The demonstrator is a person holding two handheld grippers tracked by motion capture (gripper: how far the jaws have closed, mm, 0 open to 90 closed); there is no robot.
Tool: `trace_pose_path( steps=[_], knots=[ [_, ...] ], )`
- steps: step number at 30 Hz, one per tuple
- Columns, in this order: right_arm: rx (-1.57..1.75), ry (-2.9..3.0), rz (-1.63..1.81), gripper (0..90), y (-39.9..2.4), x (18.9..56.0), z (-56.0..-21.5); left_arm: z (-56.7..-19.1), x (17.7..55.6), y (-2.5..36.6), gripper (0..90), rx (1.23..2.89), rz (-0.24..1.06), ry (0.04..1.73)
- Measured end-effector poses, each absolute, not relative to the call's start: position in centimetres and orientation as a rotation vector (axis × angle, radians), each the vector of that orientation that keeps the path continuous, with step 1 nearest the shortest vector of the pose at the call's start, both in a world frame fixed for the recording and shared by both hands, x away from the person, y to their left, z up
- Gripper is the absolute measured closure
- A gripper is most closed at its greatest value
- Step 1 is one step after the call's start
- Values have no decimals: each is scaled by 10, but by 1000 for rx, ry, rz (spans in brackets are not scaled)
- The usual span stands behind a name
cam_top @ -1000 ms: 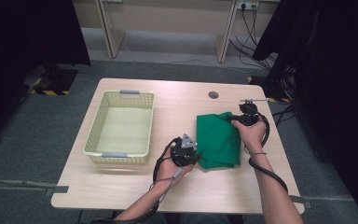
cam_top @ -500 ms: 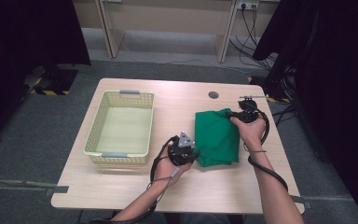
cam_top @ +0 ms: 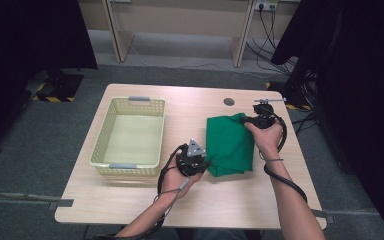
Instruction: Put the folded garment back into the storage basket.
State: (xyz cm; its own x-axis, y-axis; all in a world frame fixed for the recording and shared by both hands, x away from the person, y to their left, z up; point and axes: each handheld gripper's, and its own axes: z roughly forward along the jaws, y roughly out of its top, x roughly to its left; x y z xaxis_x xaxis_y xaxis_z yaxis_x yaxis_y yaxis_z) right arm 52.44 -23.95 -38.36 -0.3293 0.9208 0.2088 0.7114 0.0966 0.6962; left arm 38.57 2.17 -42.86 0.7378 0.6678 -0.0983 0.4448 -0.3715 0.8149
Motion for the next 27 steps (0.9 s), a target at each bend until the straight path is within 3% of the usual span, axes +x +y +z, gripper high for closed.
trace_pose_path(
  steps=[27],
  knots=[
    [1585, 2092, 1098, 776, -221, 526, -370, -417, 383, 38, 791, 2000, 348, 848]
  ],
)
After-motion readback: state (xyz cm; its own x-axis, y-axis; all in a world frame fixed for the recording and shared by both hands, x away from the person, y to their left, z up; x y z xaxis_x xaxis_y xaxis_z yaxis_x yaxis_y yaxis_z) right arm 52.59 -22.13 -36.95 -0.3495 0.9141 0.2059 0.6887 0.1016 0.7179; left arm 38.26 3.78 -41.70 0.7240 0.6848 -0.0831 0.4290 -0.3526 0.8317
